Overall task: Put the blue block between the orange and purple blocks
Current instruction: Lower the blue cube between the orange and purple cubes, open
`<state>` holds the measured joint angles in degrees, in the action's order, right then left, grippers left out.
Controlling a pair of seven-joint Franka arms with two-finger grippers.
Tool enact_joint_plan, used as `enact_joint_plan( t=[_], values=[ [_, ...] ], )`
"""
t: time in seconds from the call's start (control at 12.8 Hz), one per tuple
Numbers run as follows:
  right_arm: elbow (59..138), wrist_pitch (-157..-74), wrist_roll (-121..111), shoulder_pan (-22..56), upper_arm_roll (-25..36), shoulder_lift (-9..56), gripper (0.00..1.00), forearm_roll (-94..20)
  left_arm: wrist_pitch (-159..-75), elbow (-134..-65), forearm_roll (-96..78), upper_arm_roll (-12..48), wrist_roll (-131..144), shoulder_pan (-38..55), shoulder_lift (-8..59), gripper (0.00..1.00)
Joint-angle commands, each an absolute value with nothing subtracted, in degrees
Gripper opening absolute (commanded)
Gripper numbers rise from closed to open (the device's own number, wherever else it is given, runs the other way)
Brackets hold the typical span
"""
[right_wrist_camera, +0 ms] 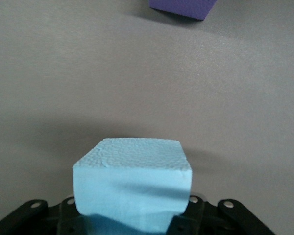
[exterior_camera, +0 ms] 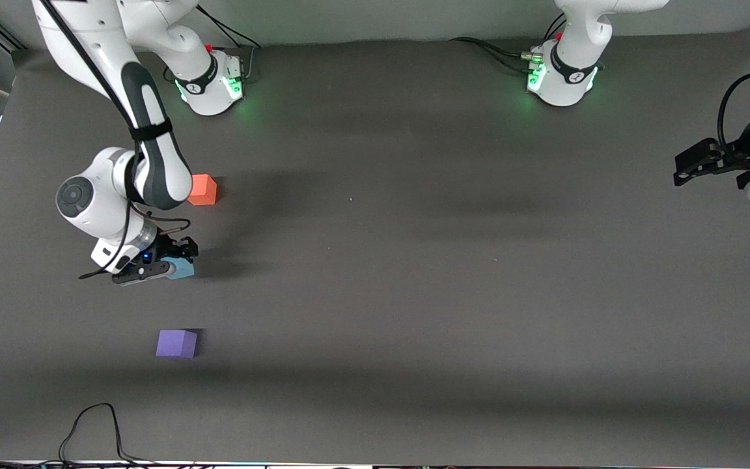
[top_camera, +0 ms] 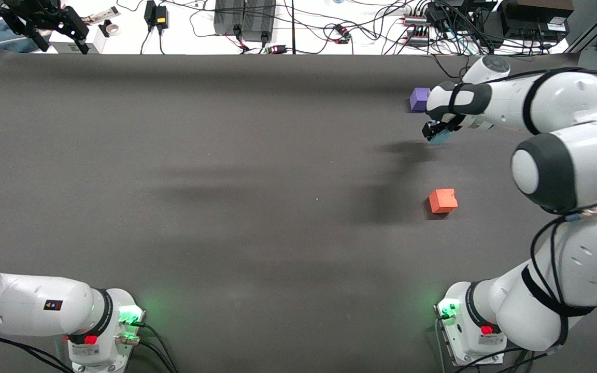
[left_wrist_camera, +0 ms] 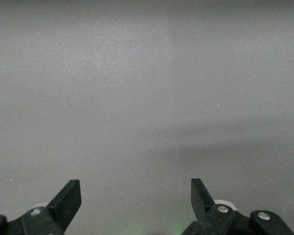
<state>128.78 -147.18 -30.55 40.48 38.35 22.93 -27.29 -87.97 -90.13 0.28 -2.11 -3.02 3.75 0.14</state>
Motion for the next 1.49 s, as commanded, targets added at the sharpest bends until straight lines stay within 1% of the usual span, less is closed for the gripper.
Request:
enact_joint_plan(
  t=[0.0, 0.24, 0.63, 0.71, 0.78, 0.86, 0.94, 1.18, 1.41],
  values=[
    [126.9, -150.0, -38.8, 40.4, 38.4, 28.9, 0.29, -35.7, -87.9, -90.6, -0.5, -1.6, -3.1, 3.2, -0.5, 1.0],
    [126.5, -150.3, -46.1, 41.0, 38.2, 32.3, 0.29, -46.3, -87.5, -90.7, -0.5, -1.6, -3.0, 3.2, -0.8, 1.0],
    [126.9, -149.5, -44.0, 41.1, 38.1, 32.9, 0.3, -47.7, -87.0, -90.8, -0.7, -1.6, -3.0, 3.1, -0.9, 1.0],
    [126.9, -149.4, -43.7, 41.1, 38.1, 33.0, 0.34, -47.7, -87.0, -90.8, -0.8, -1.6, -3.0, 3.1, -0.9, 1.0],
    [126.7, -149.0, -42.0, 41.1, 38.1, 33.0, 0.56, -47.7, -87.0, -90.9, -0.8, -1.6, -2.9, 3.1, -1.0, 1.0],
    [126.6, -148.8, -40.4, 41.1, 38.1, 33.0, 0.98, -47.6, -87.0, -90.9, -0.9, -1.6, -2.9, 3.1, -1.0, 1.0],
    [126.5, -148.8, -40.3, 41.3, 38.1, 32.9, 1.0, -47.7, -86.9, -90.9, -1.3, -1.6, -2.9, 3.1, -1.0, 1.0],
    [126.4, -146.9, -40.3, 41.6, 38.5, 31.3, 1.0, -47.5, -86.9, -90.9, -1.4, -1.6, -2.9, 3.1, -1.0, 1.0],
    [126.0, -146.6, -40.3, 43.2, 39.7, 29.2, 1.0, -46.8, -86.9, -90.9, -1.3, -1.6, -2.7, 3.2, -1.0, 1.0]
  ],
)
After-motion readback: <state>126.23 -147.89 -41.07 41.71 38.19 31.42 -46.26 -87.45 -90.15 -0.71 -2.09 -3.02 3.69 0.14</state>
